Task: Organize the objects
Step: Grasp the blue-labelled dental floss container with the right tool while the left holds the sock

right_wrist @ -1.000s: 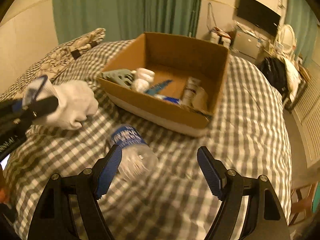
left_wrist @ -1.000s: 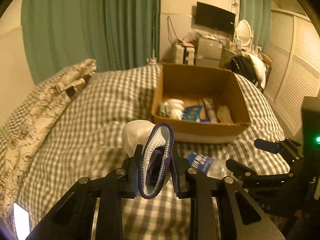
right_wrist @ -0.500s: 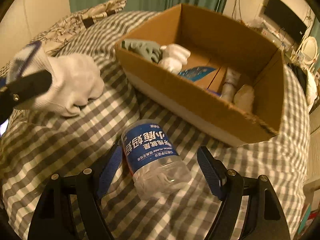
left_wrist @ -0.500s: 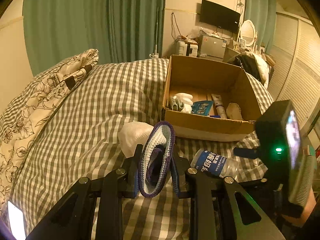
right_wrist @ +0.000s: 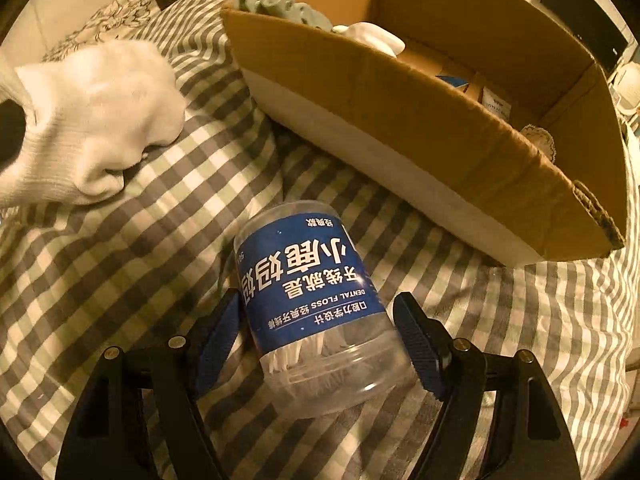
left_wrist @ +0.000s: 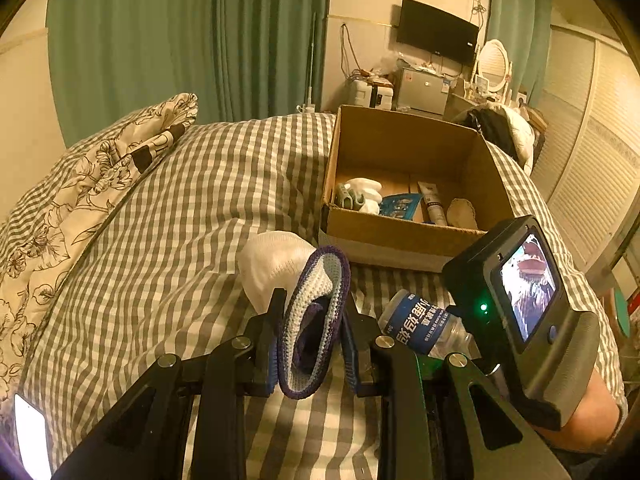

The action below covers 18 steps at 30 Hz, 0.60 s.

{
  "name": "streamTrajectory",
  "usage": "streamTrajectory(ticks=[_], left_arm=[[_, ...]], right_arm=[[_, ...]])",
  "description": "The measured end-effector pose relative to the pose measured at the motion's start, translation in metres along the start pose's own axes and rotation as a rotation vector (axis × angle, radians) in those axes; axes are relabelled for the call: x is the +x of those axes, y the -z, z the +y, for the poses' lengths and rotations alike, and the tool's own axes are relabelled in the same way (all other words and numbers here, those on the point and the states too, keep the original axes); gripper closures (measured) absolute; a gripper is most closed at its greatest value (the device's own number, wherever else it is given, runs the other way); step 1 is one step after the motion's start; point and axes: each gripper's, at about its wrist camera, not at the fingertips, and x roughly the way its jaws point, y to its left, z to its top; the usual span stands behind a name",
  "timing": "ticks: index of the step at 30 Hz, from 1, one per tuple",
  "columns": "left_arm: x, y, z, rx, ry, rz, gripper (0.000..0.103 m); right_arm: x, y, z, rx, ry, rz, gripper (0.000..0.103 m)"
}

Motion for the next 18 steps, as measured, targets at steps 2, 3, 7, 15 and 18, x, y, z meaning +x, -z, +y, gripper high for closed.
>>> streamTrajectory(ticks=[2, 3, 7, 15, 18], left_arm=[[-0.003, 0.001, -0.001, 0.002, 0.001, 0.001, 0.078], [-0.006, 0.002, -0.001, 0.003, 0.002, 0.000, 0.078], [-0.016, 0.004, -0.002, 0.005, 0.007, -0.004, 0.078], [-0.042, 0.003, -0.016, 0.027, 0.028, -0.028, 0.078], [-0.054, -0.002, -0.024, 0.043, 0.040, -0.055, 0.078]], right_arm=[[-0.003, 0.003, 0.002, 0.001, 0.015, -0.009, 0.030], [-0.006, 0.005, 0.002, 0.005, 0.019, -0.015, 0.031], [-0.026, 0.014, 0.000, 0.042, 0.012, -0.067, 0.033], [-0.104, 0.035, -0.017, 0.105, 0.038, -0.227, 0.036], [-0.130, 0.033, -0.013, 0.108, 0.048, -0.269, 0.036]])
